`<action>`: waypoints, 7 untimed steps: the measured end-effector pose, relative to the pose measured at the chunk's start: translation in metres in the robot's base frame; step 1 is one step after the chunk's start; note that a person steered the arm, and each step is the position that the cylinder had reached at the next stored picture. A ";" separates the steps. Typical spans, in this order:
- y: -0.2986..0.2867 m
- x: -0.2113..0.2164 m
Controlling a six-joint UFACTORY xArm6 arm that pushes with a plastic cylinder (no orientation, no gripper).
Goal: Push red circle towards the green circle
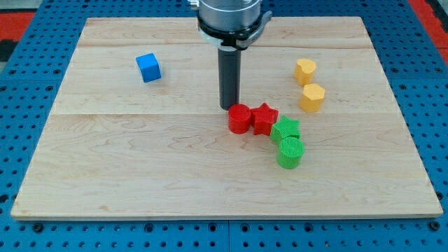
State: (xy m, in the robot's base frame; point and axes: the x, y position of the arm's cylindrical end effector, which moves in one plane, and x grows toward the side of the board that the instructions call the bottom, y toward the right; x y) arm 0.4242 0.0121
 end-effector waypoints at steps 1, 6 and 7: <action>0.009 0.000; -0.026 0.038; 0.005 0.044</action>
State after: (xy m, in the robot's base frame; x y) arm 0.4679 0.0167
